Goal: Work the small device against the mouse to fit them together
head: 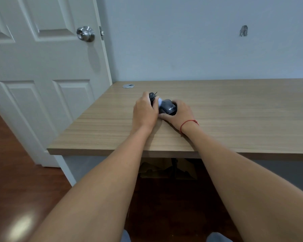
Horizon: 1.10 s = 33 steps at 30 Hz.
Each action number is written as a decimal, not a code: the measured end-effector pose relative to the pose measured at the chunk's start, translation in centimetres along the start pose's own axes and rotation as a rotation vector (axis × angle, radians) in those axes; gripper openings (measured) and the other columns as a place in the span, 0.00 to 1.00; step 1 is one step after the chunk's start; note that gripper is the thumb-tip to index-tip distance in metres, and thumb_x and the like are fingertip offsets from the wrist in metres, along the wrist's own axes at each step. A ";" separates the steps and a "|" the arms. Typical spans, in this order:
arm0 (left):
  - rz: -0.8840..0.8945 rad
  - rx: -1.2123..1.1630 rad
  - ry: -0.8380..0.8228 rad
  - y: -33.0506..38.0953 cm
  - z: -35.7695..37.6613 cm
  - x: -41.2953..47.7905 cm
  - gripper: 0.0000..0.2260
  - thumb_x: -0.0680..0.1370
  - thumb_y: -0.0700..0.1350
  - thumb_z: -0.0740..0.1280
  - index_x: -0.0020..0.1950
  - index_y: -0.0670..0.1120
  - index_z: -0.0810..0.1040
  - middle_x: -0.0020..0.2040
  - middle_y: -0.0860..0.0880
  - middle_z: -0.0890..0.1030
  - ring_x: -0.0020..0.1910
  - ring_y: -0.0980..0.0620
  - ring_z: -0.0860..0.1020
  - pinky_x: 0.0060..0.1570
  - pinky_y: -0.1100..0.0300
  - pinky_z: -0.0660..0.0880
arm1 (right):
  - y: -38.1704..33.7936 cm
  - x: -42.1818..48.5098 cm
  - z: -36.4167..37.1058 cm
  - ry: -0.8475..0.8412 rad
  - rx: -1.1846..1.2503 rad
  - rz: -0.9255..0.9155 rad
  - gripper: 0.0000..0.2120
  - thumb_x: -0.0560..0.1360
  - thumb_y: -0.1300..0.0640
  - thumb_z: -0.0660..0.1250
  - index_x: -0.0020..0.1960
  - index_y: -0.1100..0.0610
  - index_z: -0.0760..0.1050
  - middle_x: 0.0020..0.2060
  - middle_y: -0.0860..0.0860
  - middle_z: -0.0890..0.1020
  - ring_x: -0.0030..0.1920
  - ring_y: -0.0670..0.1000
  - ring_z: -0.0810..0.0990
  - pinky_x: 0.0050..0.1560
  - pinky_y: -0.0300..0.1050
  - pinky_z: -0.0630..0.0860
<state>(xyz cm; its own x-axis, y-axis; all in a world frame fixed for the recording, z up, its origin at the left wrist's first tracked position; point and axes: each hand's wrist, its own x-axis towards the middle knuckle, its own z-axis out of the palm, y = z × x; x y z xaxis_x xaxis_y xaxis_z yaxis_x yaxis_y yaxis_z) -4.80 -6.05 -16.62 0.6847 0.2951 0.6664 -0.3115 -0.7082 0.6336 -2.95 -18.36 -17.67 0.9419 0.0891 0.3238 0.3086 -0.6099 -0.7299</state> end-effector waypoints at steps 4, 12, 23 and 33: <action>0.154 -0.113 -0.056 1.1 -0.2 -0.6 0.12 0.77 0.47 0.68 0.39 0.43 0.69 0.33 0.46 0.76 0.34 0.45 0.75 0.36 0.56 0.71 | -0.1 0.1 -0.1 0.018 0.052 0.003 0.20 0.66 0.55 0.76 0.54 0.56 0.73 0.48 0.52 0.82 0.51 0.55 0.81 0.45 0.41 0.70; 0.027 -0.083 0.006 0.0 -0.1 0.1 0.12 0.78 0.46 0.66 0.41 0.40 0.71 0.36 0.41 0.79 0.37 0.40 0.77 0.36 0.55 0.70 | -0.3 -0.2 -0.5 0.046 0.078 -0.008 0.56 0.64 0.59 0.79 0.78 0.62 0.45 0.60 0.54 0.81 0.62 0.54 0.77 0.50 0.34 0.65; 0.036 -0.178 0.033 0.0 0.0 0.2 0.11 0.78 0.47 0.66 0.43 0.39 0.73 0.40 0.40 0.81 0.41 0.40 0.80 0.40 0.53 0.75 | -0.6 -0.4 -0.7 0.048 0.063 -0.078 0.44 0.64 0.65 0.77 0.74 0.60 0.59 0.66 0.55 0.77 0.66 0.55 0.75 0.53 0.28 0.62; -0.053 -0.115 0.029 0.2 -0.2 0.2 0.11 0.78 0.47 0.65 0.41 0.43 0.68 0.36 0.45 0.76 0.36 0.43 0.75 0.36 0.56 0.69 | -0.8 -0.5 -0.8 0.034 0.060 -0.046 0.43 0.64 0.63 0.78 0.74 0.59 0.60 0.66 0.55 0.77 0.66 0.54 0.75 0.54 0.28 0.62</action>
<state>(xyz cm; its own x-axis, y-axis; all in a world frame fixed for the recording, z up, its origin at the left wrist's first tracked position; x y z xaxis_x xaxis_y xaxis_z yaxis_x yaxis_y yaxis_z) -4.82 -6.01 -16.32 0.6834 0.3501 0.6406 -0.3498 -0.6132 0.7083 -3.78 -18.61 -16.78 0.9218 0.0884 0.3775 0.3598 -0.5575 -0.7481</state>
